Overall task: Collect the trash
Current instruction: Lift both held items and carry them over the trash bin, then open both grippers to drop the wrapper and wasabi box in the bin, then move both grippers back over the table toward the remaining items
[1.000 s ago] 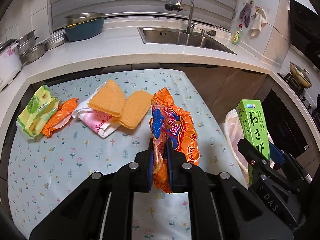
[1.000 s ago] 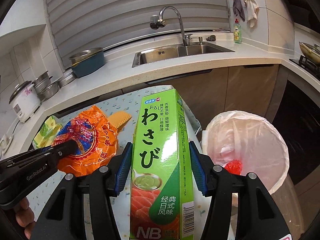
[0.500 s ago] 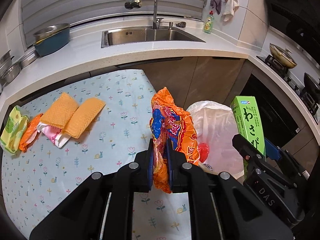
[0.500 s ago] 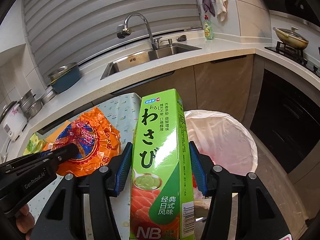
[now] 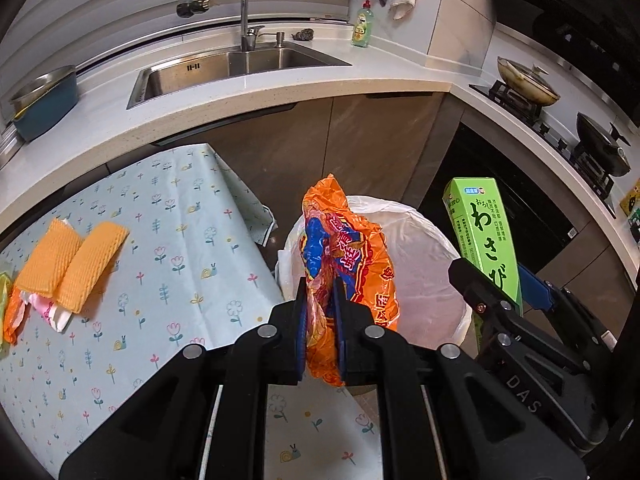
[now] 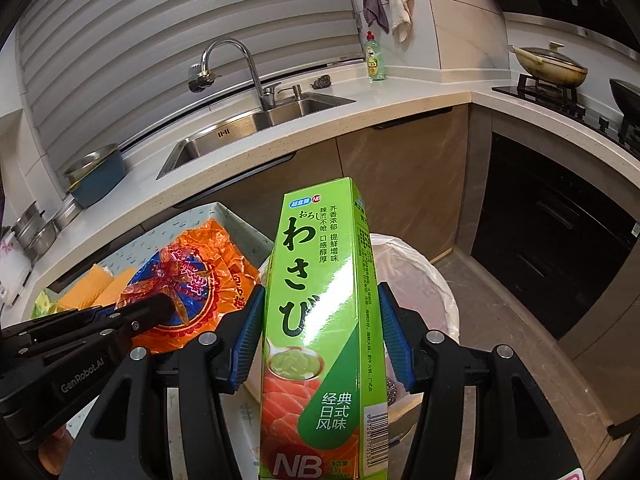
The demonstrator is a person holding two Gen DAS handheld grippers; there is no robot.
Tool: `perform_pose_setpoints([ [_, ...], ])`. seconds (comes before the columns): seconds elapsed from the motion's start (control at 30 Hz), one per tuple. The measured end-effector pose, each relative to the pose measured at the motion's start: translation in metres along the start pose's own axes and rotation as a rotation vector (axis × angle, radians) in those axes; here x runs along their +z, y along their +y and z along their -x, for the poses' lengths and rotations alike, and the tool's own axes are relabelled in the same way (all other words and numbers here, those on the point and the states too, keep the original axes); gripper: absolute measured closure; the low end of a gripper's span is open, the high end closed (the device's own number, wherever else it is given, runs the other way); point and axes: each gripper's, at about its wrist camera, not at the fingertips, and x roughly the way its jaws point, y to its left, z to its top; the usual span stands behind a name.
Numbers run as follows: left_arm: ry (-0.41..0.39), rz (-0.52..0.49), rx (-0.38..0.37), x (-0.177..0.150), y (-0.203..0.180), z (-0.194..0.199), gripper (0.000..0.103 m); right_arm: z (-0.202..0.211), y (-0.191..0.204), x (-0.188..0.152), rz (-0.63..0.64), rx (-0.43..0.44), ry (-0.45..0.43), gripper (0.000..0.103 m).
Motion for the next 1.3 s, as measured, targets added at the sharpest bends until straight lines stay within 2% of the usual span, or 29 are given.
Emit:
perform_pose_setpoints([
  [0.3, 0.024, -0.037, -0.028, 0.010, -0.017, -0.027, 0.090, -0.020, -0.020, 0.009, -0.014, -0.032, 0.012, 0.049],
  [0.37, 0.032, -0.030, -0.027, 0.011, -0.017, -0.033, 0.082, -0.026, -0.022, 0.011, -0.011, -0.035, 0.013, 0.049],
  [0.47, 0.029, -0.014, -0.019, 0.014, -0.016, -0.037, 0.074, -0.030, -0.023, 0.014, -0.012, -0.040, 0.006, 0.040],
  [0.67, 0.024, 0.002, -0.002, 0.015, -0.006, -0.036, 0.073, -0.030, -0.020, 0.017, -0.013, -0.037, -0.004, 0.037],
  [1.0, -0.009, 0.060, 0.036, 0.010, 0.025, -0.013, 0.073, -0.017, -0.003, 0.014, 0.003, -0.012, -0.006, 0.037],
  [1.3, -0.050, 0.162, 0.107, -0.005, 0.087, 0.023, 0.073, -0.005, 0.056, 0.009, 0.083, 0.059, -0.010, 0.037],
])
